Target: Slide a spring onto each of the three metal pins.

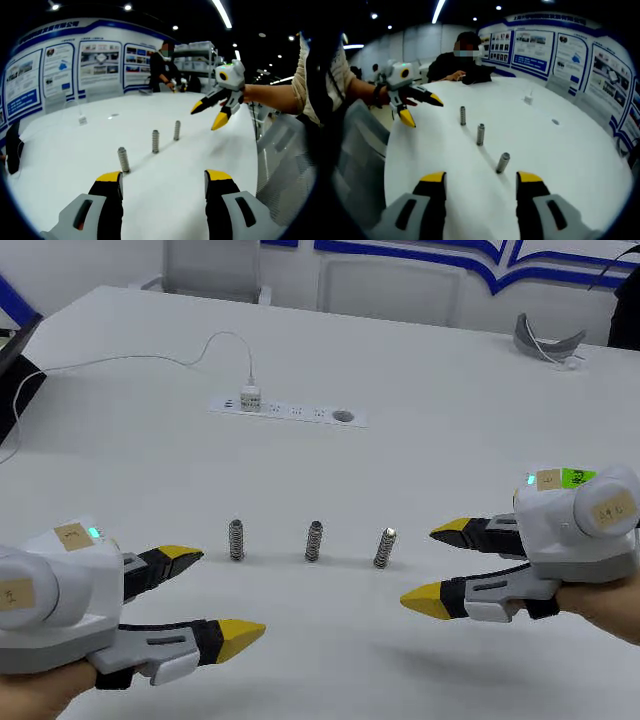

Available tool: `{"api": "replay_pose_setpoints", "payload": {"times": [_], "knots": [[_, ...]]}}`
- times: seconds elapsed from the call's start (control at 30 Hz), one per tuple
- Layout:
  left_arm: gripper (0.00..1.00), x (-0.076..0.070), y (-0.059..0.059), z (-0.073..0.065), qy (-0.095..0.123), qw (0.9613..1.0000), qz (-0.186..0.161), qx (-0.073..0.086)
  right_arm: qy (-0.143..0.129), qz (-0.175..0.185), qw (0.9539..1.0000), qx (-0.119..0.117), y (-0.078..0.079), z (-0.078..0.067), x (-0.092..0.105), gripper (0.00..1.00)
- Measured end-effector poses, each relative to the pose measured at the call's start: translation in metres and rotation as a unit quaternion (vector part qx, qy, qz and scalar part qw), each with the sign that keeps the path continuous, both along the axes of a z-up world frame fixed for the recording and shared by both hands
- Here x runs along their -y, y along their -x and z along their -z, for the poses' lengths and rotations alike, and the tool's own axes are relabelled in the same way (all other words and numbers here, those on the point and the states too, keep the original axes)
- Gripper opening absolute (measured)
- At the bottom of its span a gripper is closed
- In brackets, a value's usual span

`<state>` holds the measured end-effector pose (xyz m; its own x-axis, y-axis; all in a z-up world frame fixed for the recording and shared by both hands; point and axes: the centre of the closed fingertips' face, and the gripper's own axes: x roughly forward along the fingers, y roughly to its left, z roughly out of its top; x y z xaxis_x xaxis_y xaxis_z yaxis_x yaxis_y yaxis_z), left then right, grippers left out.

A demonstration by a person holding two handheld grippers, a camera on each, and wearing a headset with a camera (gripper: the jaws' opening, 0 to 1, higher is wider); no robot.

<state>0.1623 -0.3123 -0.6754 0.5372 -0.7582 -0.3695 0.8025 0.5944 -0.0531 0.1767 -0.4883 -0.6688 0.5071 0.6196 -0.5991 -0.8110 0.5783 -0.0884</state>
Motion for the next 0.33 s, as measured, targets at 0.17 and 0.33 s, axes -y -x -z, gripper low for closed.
{"api": "replay_pose_setpoints", "payload": {"times": [0.17, 0.33], "knots": [[0.68, -0.0022, 0.0001, 0.0012, 0.0, 1.0, -0.002, -0.001, -0.007, 0.006, 1.0, 0.0, 0.0021, 0.0017, -0.0008, 0.58], [0.68, -0.0045, -0.0008, 0.0026, 0.001, 1.0, -0.005, -0.002, -0.014, 0.012, 0.9998, 0.001, 0.0035, 0.0017, 0.0011, 0.59]]}}
